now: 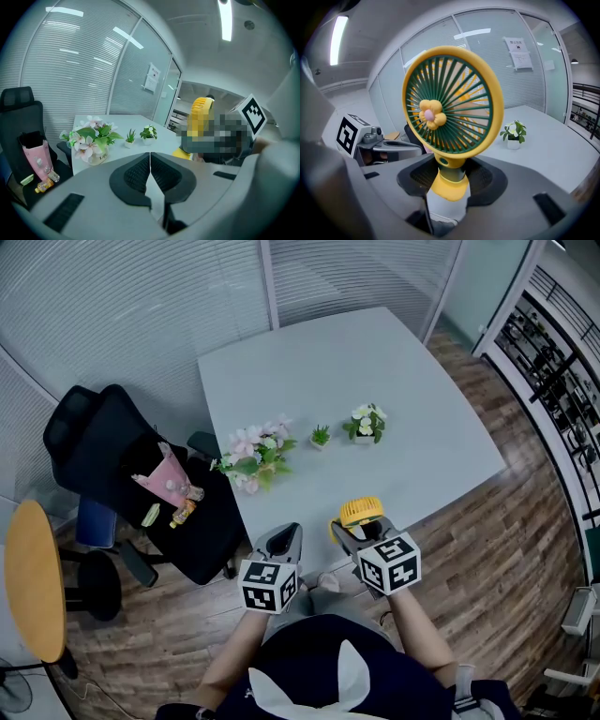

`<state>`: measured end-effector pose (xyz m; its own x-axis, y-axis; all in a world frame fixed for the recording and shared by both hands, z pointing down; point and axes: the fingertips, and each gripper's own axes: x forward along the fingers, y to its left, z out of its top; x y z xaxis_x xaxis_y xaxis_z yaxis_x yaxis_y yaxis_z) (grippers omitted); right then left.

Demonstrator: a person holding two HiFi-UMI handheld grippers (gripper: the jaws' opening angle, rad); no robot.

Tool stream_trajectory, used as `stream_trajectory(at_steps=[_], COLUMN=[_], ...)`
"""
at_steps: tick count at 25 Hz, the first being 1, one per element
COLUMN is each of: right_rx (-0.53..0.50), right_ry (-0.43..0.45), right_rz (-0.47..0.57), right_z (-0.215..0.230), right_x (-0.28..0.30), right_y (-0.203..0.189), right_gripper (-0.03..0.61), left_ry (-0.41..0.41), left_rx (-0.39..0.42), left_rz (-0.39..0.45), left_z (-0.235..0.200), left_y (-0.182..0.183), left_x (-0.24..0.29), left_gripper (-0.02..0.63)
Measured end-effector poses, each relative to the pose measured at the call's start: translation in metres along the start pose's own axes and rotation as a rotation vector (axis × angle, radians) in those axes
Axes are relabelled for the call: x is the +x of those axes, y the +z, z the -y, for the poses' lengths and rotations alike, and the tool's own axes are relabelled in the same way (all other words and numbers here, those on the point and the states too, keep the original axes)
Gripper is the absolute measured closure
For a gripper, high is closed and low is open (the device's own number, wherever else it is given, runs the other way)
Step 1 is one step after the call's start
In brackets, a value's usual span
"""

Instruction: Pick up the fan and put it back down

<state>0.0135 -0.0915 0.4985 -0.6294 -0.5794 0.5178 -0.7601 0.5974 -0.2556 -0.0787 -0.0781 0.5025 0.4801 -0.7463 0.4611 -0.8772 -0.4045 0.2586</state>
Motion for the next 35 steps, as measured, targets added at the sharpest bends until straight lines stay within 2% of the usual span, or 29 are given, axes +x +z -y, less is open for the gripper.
stream_trajectory(at_steps=[27,35], right_rx=[0.014,0.019], right_ry=[-0.180,-0.184], right_rz=[-0.035,-0.043], right_z=[0.080,0.098], right_x=[0.036,0.057], right_y=[-0.020,-0.031], right_gripper=[0.393,0.393], left_ry=[0.068,0.098], left_rx=[-0.070,-0.086], left_rz=[-0.044,-0.059], left_z=[-0.033,-0.046], left_y=[-0.022,-0.026], left_x=[-0.006,-0.006], left_gripper=[0.591,0.591])
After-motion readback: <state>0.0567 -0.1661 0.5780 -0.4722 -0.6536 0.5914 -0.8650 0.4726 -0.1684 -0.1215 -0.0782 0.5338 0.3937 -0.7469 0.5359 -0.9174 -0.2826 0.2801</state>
